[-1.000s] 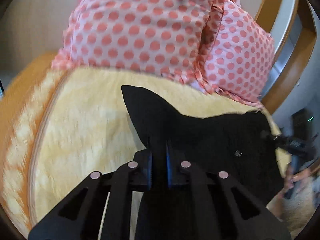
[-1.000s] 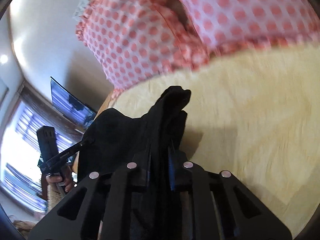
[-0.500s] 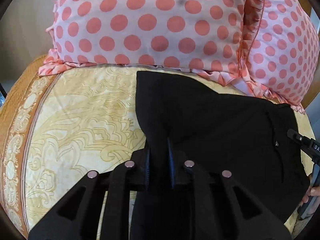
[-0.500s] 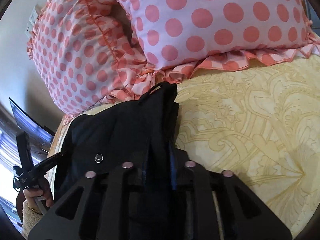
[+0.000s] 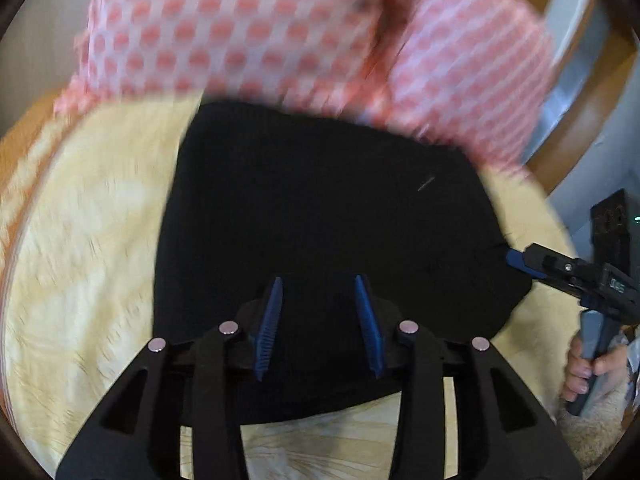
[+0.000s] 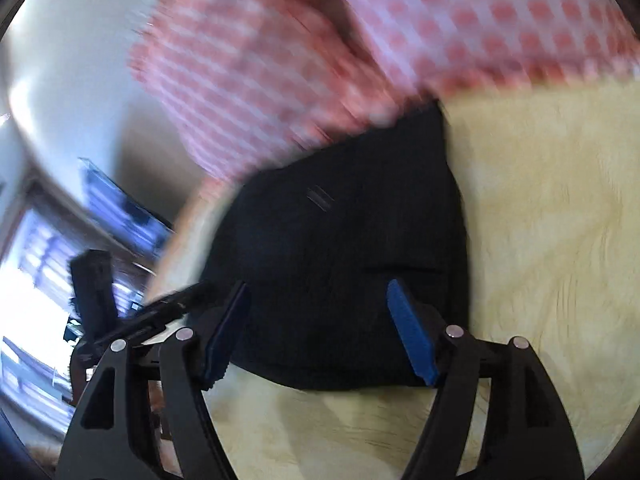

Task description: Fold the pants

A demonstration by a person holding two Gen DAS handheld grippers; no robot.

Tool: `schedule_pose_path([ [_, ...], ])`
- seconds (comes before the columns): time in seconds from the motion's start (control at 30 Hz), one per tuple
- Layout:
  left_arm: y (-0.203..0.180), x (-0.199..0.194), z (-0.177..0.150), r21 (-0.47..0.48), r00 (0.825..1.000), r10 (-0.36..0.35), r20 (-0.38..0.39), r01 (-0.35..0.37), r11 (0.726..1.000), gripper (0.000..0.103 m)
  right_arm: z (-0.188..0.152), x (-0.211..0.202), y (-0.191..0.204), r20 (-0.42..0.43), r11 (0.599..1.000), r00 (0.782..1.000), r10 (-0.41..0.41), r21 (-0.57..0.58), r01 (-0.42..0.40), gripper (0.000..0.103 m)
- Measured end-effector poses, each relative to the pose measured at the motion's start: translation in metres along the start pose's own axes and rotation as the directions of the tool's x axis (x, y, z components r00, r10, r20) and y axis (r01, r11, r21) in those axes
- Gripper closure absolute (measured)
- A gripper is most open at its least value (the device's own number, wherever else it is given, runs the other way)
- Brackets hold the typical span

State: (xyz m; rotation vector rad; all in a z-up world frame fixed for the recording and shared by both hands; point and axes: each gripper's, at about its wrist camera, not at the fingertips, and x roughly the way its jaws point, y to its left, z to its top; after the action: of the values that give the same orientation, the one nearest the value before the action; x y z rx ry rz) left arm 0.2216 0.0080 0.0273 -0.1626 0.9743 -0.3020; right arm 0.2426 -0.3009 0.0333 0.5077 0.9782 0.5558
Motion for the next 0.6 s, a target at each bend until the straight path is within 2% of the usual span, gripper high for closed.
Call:
schedule_pose_path([
  [0.03, 0.002, -0.001, -0.001, -0.003, 0.998, -0.004, 0.059, 0.004, 1.000, 0.065, -0.002, -0.001, -0.004, 0.028, 1.000, 0.999, 0.026, 0.013, -0.026, 0.031],
  [0.1, 0.003, -0.002, 0.000, -0.011, 0.998, 0.025, 0.058, -0.024, 1.000, 0.066, -0.001, -0.006, -0.005, 0.039, 0.998, 0.999, 0.034, 0.047, -0.036, 0.031],
  [0.13, 0.003, -0.009, -0.004, -0.026, 0.997, 0.022, 0.074, -0.020, 0.999, 0.057, -0.003, -0.011, -0.002, 0.055, 0.998, 0.998, 0.016, 0.055, -0.019, 0.031],
  [0.17, 0.000, -0.019, -0.010, -0.018, 0.995, 0.029, 0.100, -0.028, 0.999, 0.039, -0.007, -0.019, 0.006, 0.085, 0.999, 0.996, -0.021, 0.032, 0.018, 0.027],
  [0.2, -0.006, -0.031, -0.019, 0.010, 0.988, 0.060, 0.141, -0.062, 0.998, 0.030, -0.015, -0.026, 0.016, 0.115, 0.998, 0.992, -0.052, -0.013, 0.054, 0.017],
  [0.23, -0.011, -0.040, -0.027, 0.038, 0.980, 0.091, 0.175, -0.099, 0.994, 0.016, -0.027, -0.034, 0.030, 0.161, 0.992, 0.983, -0.089, -0.074, 0.102, 0.012],
  [0.27, -0.018, -0.051, -0.039, 0.077, 0.966, 0.132, 0.223, -0.152, 0.985, 0.009, -0.039, -0.038, 0.038, 0.192, 0.985, 0.975, -0.113, -0.107, 0.136, 0.005],
  [0.3, -0.027, -0.061, -0.055, 0.115, 0.942, 0.187, 0.279, -0.226, 0.967, 0.006, -0.053, -0.041, 0.047, 0.218, 0.975, 0.966, -0.139, -0.141, 0.173, 0.004],
  [0.33, -0.032, -0.068, -0.066, 0.128, 0.924, 0.223, 0.310, -0.273, 0.954, 0.002, -0.067, -0.041, 0.055, 0.237, 0.962, 0.958, -0.161, -0.178, 0.206, 0.004],
  [0.4, -0.038, -0.076, -0.093, 0.145, 0.890, 0.272, 0.365, -0.343, 0.928, 0.002, -0.091, -0.038, 0.064, 0.255, 0.939, 0.946, -0.202, -0.223, 0.261, 0.003],
  [0.47, -0.039, -0.079, -0.112, 0.146, 0.885, 0.285, 0.370, -0.358, 0.922, 0.002, -0.118, -0.034, 0.072, 0.285, 0.912, 0.923, -0.258, -0.243, 0.330, 0.001],
  [0.53, -0.035, -0.081, -0.129, 0.121, 0.890, 0.289, 0.353, -0.350, 0.929, 0.002, -0.141, -0.029, 0.076, 0.322, 0.887, 0.894, -0.310, -0.239, 0.394, 0.001],
  [0.6, -0.030, -0.078, -0.141, 0.096, 0.898, 0.290, 0.331, -0.338, 0.936, 0.002, -0.154, -0.027, 0.077, 0.323, 0.884, 0.891, -0.320, -0.237, 0.403, 0.001],
])
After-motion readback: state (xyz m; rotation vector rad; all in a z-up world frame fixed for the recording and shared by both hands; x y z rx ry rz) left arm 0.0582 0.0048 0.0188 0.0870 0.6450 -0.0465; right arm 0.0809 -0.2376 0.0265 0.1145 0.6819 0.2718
